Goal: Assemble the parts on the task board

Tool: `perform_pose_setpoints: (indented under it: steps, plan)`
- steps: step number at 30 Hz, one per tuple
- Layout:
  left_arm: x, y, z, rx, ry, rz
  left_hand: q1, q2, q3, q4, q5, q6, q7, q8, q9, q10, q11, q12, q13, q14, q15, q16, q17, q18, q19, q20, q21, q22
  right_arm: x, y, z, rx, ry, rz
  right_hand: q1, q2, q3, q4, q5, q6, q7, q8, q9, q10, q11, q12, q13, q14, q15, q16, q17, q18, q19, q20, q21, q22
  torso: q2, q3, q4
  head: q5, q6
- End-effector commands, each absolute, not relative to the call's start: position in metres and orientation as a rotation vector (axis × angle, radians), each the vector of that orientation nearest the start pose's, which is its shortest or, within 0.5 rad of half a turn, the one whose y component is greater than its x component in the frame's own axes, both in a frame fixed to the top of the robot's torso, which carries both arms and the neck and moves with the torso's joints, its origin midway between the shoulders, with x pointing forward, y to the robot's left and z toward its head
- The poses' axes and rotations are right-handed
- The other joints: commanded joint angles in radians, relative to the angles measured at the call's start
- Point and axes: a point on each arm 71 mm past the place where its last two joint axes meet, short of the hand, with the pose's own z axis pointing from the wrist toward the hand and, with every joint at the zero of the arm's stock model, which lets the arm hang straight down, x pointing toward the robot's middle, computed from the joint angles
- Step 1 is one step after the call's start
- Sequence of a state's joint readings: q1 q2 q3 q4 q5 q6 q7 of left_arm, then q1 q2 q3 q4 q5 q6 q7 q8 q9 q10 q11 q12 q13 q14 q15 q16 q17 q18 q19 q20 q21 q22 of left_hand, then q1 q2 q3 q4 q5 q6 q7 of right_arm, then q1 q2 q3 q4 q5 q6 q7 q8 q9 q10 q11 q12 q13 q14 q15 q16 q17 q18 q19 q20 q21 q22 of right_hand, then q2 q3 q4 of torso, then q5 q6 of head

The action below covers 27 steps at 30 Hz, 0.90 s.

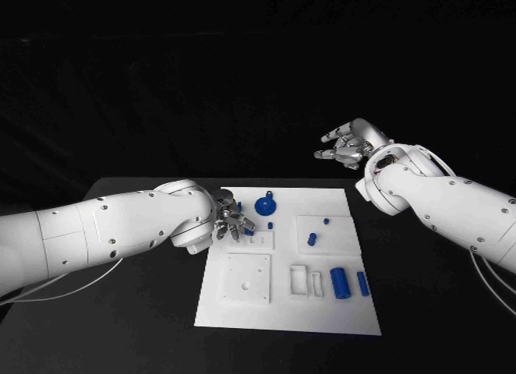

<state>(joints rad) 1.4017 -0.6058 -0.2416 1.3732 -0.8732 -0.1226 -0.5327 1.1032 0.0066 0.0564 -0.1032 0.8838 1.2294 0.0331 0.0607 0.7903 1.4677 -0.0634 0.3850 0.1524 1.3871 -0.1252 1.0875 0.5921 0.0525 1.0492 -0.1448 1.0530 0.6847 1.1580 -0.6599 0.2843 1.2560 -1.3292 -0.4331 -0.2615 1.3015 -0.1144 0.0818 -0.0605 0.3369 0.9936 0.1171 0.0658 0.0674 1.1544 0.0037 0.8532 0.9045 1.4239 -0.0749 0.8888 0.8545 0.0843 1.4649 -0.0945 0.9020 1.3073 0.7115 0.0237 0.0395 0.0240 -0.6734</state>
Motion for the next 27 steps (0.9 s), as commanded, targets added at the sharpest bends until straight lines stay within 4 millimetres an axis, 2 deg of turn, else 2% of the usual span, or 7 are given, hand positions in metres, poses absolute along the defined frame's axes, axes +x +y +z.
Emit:
perform_pose_setpoints:
  steps: [1, 13, 27]
  plan:
    - [0.516, 0.149, -0.198, -0.288, 2.185, -0.424, 0.002, 0.009, 0.164, -0.171, 0.003, 0.044, -0.037, 0.006, 0.001, 0.047, -0.005, 0.004, 0.001, 0.005, -0.002, 0.000, 0.001, -0.001, 0.005, -0.004, 0.004, 0.001, 0.563, -0.217, -0.110, 0.371, 1.407, 0.591, 0.002, -0.006, -0.001, 0.005, -0.005, 0.006, -0.003, -0.003, -0.001, 0.005, -0.002, -0.006, -0.001, 0.004, 0.002, -0.007, -0.001, 0.012, 0.053, 0.003, -0.005, 0.109, 0.001, 0.0005, 0.0020, -0.002, 0.000]
    - [0.514, 0.148, -0.203, -0.245, 2.206, -0.400, 0.002, 0.009, 0.165, -0.172, 0.004, 0.044, -0.037, 0.006, 0.002, 0.047, -0.005, 0.005, 0.001, 0.005, -0.003, 0.000, 0.002, -0.001, 0.005, -0.004, 0.004, 0.002, 0.563, -0.214, -0.111, 0.367, 1.415, 0.587, 0.002, -0.006, 0.000, 0.006, -0.006, 0.006, -0.003, -0.003, -0.001, 0.005, -0.002, -0.005, -0.002, 0.004, 0.002, -0.007, -0.001, 0.012, 0.054, 0.003, -0.006, 0.109, 0.002, 0.0006, -0.0003, -0.003, 0.001]
    - [0.513, 0.146, -0.209, -0.229, 2.221, -0.393, 0.001, 0.010, 0.166, -0.172, 0.005, 0.043, -0.037, 0.006, 0.002, 0.047, -0.005, 0.005, 0.000, 0.004, -0.002, 0.000, 0.003, -0.002, 0.004, -0.004, 0.004, 0.003, 0.564, -0.213, -0.111, 0.366, 1.423, 0.585, 0.003, -0.006, 0.003, 0.007, -0.007, 0.006, -0.003, -0.003, -0.001, 0.004, -0.002, -0.004, -0.003, 0.004, 0.002, -0.007, -0.001, 0.012, 0.054, 0.003, -0.007, 0.109, 0.002, 0.0002, 0.0016, -0.006, -0.002]
